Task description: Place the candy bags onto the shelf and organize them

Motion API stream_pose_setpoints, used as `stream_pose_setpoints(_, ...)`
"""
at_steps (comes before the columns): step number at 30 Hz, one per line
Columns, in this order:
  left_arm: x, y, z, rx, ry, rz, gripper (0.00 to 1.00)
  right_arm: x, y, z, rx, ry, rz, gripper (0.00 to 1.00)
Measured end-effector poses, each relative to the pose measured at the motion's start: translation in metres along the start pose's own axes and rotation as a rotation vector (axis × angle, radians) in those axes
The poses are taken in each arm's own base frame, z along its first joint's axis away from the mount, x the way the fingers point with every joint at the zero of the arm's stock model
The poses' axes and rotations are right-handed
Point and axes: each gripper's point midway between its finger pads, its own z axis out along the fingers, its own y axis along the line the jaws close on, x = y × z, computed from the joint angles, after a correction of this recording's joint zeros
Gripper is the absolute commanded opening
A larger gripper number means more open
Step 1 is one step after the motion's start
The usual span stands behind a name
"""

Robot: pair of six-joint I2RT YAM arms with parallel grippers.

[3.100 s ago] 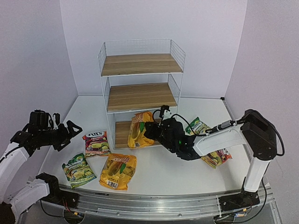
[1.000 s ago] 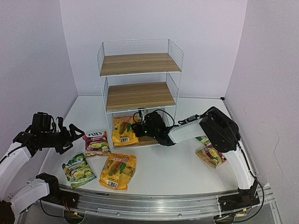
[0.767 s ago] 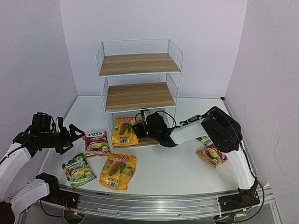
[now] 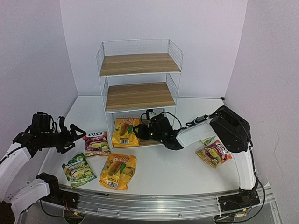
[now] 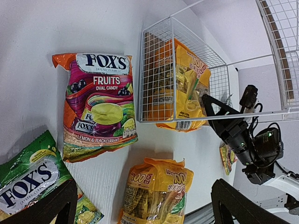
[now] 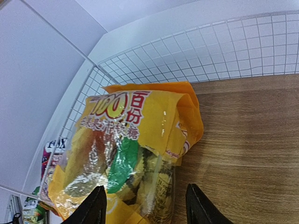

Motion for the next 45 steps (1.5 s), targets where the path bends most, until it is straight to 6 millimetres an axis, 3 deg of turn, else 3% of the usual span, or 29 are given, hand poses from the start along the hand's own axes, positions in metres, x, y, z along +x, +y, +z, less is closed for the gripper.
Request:
stream_pose_setpoints(8,0.001,-0.001,0.0,0.007,0.005,0.003,0.99,-0.01,0.02,-0.013,-0.082,-0.033,0.06,0.63)
stream_pose_setpoints(13,0.001,-0.001,0.0,0.008,0.006,0.003,1.0,0.004,0.019,-0.019,-0.086,-0.009,0.083,0.73)
stream_pose_setpoints(20,0.002,-0.004,-0.002,0.02,0.003,0.008,1.0,0.027,0.023,-0.025,-0.089,0.036,0.075,0.76)
stream_pose_setpoints(31,0.004,-0.004,-0.003,0.024,0.01,0.006,0.99,0.015,0.042,-0.009,-0.133,0.014,0.027,0.78)
stream_pose_setpoints(35,0.004,-0.004,-0.003,0.023,0.011,0.006,0.99,0.018,0.04,-0.001,-0.128,0.018,0.003,0.79)
stream_pose_setpoints(42,0.005,-0.003,-0.003,0.021,0.015,0.003,1.0,0.022,0.029,-0.003,-0.087,0.013,-0.007,0.79)
stream_pose_setpoints(45,0.006,-0.003,-0.003,0.022,0.022,0.004,0.99,0.027,0.02,-0.01,-0.061,0.025,-0.01,0.88)
